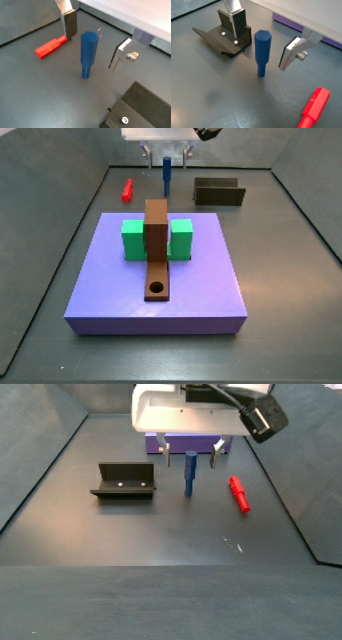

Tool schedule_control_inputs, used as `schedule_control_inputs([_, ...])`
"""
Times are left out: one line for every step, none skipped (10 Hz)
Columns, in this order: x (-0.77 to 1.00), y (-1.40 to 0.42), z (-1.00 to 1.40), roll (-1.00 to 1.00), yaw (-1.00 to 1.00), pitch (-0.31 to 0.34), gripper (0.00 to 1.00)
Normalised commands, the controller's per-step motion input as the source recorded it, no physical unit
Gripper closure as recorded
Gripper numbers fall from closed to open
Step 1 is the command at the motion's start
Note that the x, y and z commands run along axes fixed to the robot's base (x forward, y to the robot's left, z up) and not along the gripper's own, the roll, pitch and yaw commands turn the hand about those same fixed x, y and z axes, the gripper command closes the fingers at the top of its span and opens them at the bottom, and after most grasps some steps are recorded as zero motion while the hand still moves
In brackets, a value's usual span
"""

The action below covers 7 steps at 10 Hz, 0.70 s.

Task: Pick up the blue object. Move up. Move to above the board. Insert the blue object.
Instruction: Pick up the blue object.

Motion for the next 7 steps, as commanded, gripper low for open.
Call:
schedule_control_inputs([0.00,0.00,-0.10,0.00,0.00,-0.046,0.00])
schedule_control_inputs([-0.01,0.00,-0.20,0.00,0.00,-0.081,0.00])
schedule_control_inputs([-0.01,0.00,-0.14,0.00,0.00,-0.064,0.00])
schedule_control_inputs([0.00,0.00,0.00,0.00,0.00,0.000,0.00])
schedule_control_inputs([0.00,0.00,0.00,0.00,0.00,0.000,1.00])
schedule_control_inputs([0.00,0.00,0.00,0.00,0.00,0.000,1.00])
schedule_control_inputs([0.00,0.00,0.00,0.00,0.00,0.000,1.00])
